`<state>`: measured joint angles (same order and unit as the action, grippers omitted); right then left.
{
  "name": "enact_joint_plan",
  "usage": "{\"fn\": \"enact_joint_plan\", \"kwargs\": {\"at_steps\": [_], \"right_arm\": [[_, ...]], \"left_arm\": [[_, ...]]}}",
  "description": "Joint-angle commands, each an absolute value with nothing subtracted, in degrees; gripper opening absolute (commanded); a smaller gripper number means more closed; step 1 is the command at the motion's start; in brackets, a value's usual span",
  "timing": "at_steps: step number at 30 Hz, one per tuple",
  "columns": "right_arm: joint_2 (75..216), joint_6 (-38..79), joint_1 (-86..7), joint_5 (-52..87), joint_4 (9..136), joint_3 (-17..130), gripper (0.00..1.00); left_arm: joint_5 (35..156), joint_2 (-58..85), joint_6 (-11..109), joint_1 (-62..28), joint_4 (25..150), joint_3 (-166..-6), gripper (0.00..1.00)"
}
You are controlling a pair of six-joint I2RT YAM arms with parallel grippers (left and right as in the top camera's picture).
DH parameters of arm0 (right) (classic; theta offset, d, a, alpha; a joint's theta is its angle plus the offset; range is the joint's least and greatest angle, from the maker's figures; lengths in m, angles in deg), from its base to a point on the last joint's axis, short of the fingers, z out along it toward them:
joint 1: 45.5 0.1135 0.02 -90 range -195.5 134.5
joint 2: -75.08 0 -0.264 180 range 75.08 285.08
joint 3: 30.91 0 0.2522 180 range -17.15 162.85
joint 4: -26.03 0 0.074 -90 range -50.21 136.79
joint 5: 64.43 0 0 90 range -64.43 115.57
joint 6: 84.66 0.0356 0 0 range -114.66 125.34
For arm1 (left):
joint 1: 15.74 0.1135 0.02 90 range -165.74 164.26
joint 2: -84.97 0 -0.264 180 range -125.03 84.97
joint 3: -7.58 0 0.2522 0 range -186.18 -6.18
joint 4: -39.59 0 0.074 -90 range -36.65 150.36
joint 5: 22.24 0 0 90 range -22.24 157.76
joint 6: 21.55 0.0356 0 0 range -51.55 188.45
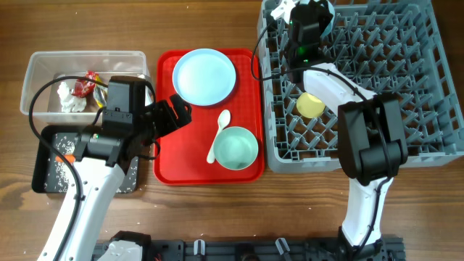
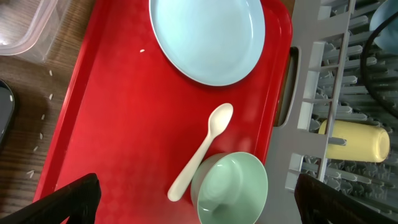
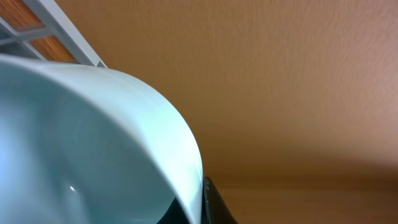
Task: Sort waste into correct bins and load items into the dishwasher rack
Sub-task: 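Carry the light blue bowl with the right gripper into the rack, then release the bowl in the rack and move the right gripper to the plate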
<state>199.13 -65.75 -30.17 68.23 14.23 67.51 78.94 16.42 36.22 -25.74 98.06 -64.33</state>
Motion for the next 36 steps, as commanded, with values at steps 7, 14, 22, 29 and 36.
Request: {"fn": "enact_joint_plan", "kwargs": {"at_steps": [7, 14, 22, 29, 36], "right_arm": [[200.1, -60.4, -26.2, 73.4, 17.2, 66.6, 0.43], [200.0, -60.0, -23.6, 78.4, 17.1, 66.6, 0.86], [195.4, -57.3, -20.4, 78.7, 17.2, 66.6, 1.00], [188.5, -48.7, -20.0, 78.7, 23.2, 66.6, 1.00], [181.1, -19.9, -20.0, 66.2, 51.7, 66.6, 1.00]], "left_arm": [[78.6, 17.5, 36.7, -25.5, 97.9, -65.6, 1.00], [78.6, 17.5, 36.7, -25.5, 97.9, -65.6, 1.00], [78.6, 17.5, 36.7, -25.5, 97.9, -65.6, 1.00], [78.6, 17.5, 36.7, -25.5, 97.9, -65.6, 1.00], [78.6, 17.5, 36.7, -25.5, 97.9, -65.6, 1.00]]}}
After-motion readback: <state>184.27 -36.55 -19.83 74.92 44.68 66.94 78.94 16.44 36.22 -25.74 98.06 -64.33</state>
